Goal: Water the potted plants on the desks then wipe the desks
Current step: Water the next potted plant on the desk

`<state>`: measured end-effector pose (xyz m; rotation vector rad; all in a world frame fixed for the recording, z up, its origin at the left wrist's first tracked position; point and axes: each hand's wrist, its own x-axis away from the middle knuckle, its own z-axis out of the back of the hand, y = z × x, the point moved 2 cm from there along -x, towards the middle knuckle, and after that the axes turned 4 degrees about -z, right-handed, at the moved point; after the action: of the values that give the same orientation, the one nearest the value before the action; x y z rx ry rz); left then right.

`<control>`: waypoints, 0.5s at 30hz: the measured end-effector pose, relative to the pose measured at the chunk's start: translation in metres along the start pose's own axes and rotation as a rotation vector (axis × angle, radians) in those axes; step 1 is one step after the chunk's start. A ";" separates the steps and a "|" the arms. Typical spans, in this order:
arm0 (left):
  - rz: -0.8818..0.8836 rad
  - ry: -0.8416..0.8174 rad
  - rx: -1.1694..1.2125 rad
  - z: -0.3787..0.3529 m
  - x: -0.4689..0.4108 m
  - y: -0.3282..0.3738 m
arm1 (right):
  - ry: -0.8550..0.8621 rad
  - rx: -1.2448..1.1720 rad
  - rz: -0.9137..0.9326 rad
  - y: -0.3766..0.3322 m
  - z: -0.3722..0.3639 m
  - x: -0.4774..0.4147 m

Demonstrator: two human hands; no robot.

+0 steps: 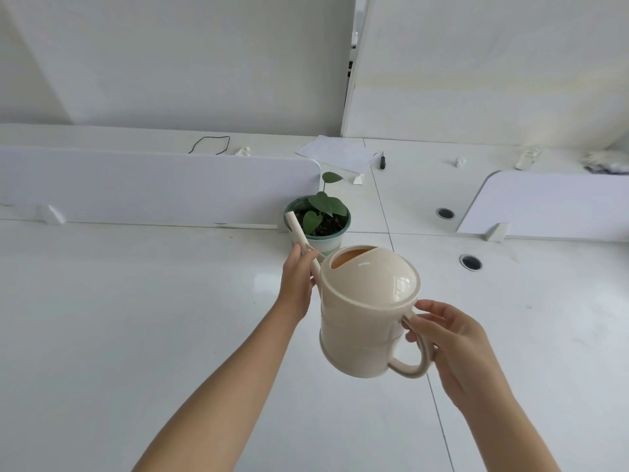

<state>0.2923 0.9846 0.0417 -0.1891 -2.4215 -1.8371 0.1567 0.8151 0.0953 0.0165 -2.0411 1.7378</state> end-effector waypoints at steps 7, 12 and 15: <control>0.066 -0.015 0.021 0.006 -0.030 -0.011 | -0.025 -0.011 -0.037 -0.006 -0.025 -0.011; 0.098 -0.041 0.025 0.006 -0.038 -0.022 | -0.038 -0.007 -0.055 -0.005 -0.022 -0.012; 0.122 -0.066 0.025 0.002 -0.040 -0.030 | -0.036 -0.020 -0.051 -0.006 -0.015 -0.010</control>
<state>0.3269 0.9771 0.0067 -0.3930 -2.4152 -1.7753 0.1729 0.8254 0.0986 0.0937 -2.0649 1.6978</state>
